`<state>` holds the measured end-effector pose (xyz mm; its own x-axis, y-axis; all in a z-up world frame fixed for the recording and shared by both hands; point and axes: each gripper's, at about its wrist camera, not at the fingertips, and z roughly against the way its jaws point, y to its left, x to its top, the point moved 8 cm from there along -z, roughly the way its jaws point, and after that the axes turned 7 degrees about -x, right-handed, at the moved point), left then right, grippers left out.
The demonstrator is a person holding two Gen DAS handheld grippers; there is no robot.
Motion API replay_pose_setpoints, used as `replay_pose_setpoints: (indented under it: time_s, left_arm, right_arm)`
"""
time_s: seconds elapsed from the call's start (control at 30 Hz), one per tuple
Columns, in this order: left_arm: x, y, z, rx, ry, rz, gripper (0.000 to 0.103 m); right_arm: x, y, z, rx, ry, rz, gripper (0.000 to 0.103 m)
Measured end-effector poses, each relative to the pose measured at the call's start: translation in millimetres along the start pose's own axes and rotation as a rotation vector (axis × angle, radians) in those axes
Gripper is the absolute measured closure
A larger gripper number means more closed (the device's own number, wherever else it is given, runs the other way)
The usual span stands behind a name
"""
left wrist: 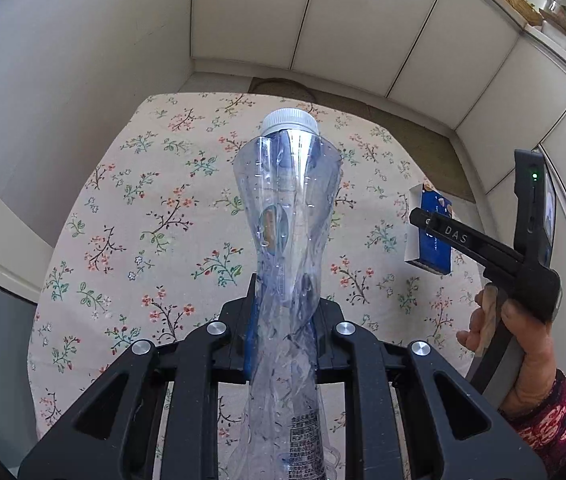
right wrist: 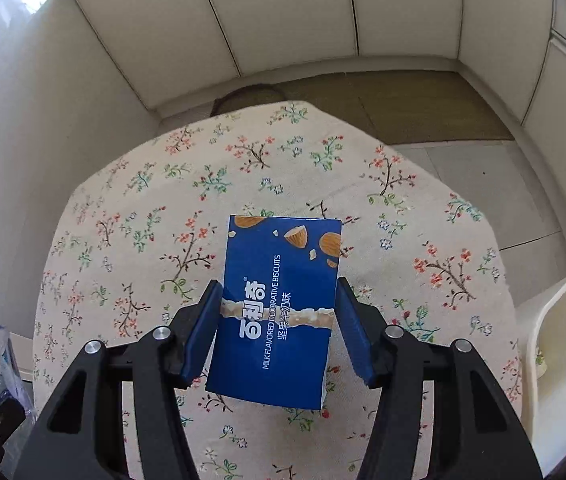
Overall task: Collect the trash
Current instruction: 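Carry the bottle and biscuit box over the white bin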
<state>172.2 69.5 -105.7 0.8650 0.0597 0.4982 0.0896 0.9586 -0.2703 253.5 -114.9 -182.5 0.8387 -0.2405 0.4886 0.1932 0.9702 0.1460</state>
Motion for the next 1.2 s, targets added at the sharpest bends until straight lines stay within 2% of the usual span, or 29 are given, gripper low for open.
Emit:
replay_pose_setpoints:
  time_s: [0.23,0.43,0.67,0.9,1.2]
  left_arm:
    - [12.8,-40.7,21.4,-0.039,-0.074,-0.039,0.085]
    - [20.2,-84.4,36.4,-0.09,-0.134,-0.083,0.085]
    - [21.4,-133.9,46.3,-0.147,-0.185,-0.137,0.085]
    - [19.2,-184.0,50.6,-0.207,-0.214,-0.191,0.085]
    - [8.7,-255.6,36.9,-0.283,-0.204,-0.265,0.085]
  right_arm:
    - [26.1,-31.6,67.1,0.013,-0.138,0.0,0.047]
    - [30.6,-68.2,123.8,-0.015,-0.253,-0.003,0.046]
    - [31.3,-118.1,171.3,-0.055,-0.346,-0.034,0.046]
    - [26.3,-180.2,207.3,-0.164,-0.434,-0.074,0.046]
    - [4.6,-266.2,222.0,-0.32,-0.452,-0.118,0.045]
